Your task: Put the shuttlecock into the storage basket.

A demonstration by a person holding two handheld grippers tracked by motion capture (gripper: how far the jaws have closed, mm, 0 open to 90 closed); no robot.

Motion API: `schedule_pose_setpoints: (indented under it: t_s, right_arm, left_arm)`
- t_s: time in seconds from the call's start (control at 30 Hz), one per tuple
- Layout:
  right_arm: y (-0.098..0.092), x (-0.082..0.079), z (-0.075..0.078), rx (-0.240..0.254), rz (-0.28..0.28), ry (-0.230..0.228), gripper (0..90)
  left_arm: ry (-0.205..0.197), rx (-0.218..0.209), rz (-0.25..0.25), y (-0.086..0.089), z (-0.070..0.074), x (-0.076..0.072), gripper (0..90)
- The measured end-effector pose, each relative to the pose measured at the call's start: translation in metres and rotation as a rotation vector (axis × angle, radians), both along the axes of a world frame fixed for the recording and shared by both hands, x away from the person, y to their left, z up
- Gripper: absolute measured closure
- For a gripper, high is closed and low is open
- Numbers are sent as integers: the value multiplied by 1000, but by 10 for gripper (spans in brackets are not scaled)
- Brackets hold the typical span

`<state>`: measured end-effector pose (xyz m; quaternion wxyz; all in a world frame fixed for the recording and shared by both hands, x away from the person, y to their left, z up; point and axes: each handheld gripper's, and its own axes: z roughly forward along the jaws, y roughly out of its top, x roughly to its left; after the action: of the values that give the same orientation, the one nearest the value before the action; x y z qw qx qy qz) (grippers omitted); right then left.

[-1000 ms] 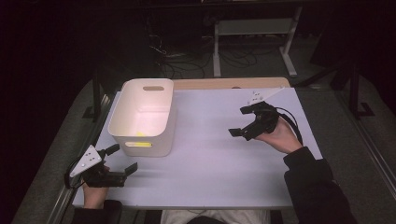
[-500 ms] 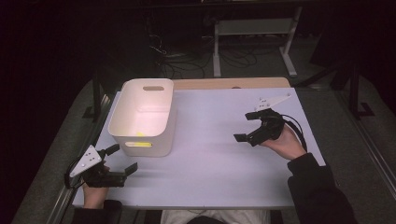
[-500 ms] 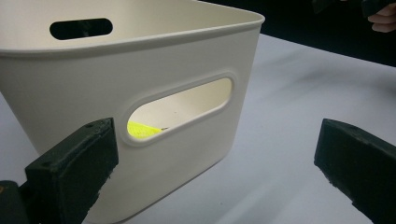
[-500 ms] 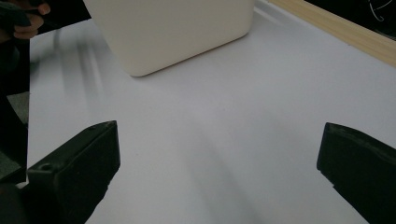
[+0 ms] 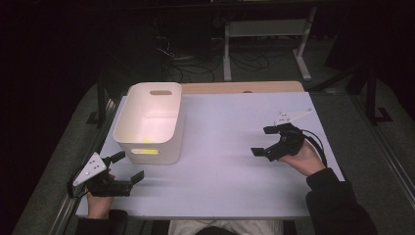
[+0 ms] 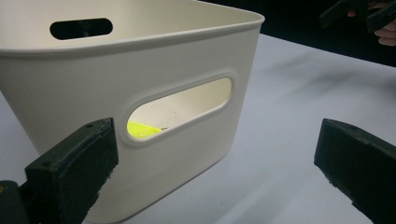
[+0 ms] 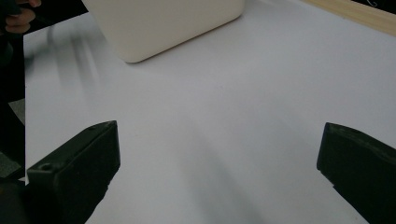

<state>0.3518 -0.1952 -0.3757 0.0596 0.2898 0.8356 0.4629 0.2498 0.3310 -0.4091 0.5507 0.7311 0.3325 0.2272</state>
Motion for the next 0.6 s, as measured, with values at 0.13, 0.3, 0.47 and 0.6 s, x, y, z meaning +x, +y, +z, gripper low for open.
schedule_pose_setpoints:
  t_s: [0.13, 0.3, 0.47, 0.6]
  right_arm:
    - [-5, -3, -5, -1, -11, 4, 0]
    - [-9, -6, -9, -7, -23, 8, 0]
    - [-19, -12, -16, -7, -49, 2, 0]
    - [-25, -16, -20, -6, -66, 0, 0]
  left_arm:
    - [0, -1, 0, 0, 0, 0, 0]
    - [0, 0, 0, 0, 0, 0, 0]
    - [1, 0, -1, 0, 0, 0, 0]
    - [1, 0, 0, 0, 0, 0, 0]
